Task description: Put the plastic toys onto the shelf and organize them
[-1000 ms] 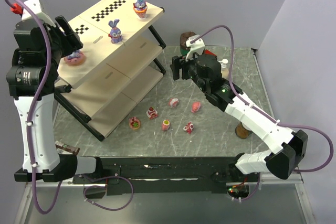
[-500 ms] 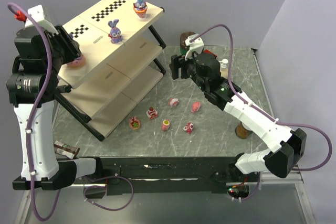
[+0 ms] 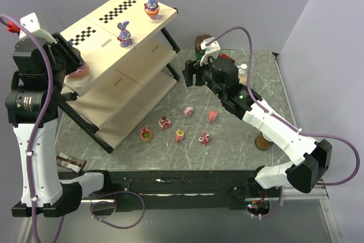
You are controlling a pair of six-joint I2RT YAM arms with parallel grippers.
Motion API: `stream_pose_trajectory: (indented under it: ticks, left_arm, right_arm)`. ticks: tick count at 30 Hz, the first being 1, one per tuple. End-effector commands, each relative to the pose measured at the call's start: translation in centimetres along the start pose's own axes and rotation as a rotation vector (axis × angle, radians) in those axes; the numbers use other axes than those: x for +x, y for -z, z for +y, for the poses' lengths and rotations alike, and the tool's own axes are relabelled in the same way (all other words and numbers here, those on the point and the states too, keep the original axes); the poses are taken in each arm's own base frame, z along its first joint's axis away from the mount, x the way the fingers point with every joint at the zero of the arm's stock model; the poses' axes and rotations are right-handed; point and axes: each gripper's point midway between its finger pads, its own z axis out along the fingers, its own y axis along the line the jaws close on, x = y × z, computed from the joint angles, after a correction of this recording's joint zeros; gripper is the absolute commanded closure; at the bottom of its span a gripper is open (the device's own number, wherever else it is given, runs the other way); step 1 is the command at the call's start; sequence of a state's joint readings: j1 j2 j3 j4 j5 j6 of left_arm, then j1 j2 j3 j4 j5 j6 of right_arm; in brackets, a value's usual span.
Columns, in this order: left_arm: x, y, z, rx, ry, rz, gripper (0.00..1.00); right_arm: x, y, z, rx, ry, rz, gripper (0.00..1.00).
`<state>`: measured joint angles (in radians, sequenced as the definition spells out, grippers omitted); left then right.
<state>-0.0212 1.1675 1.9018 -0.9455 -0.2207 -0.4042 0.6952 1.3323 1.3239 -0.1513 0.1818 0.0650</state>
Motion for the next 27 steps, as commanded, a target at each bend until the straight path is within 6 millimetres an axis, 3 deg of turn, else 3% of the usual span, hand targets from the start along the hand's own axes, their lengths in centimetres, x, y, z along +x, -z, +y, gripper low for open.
stream_pose_trajectory:
  ticks: [1,3,16,22,27]
  left_arm:
    - [-1.1,0.5,1.2,-0.072,0.080,-0.063,0.57]
    - [-1.4,0.6,1.2,-0.079,0.112,-0.078,0.64]
    - [-1.7,-0.1,1.3,-0.112,0.182,-0.087,0.61]
    - [-1.7,-0.3,1.0,-0.101,0.182,-0.075,0.55]
    - [-2.1,-0.1,0.8,-0.096,0.187,-0.081,0.45]
  right_arm:
    - [-2.0,0.0,0.0,-0.005,-0.024,-0.043,0.19]
    - [-2.0,0.1,0.1,-0.007,-0.023,-0.043,0.19]
    - [-1.2,0.3,-0.3,0.011,-0.017,-0.034,0.19]
    - [-0.9,0.2,-0.4,0.013,-0.012,-0.031,0.19]
    - [-0.8,0.3,-0.5,0.016,-0.010,-0.032,0.19]
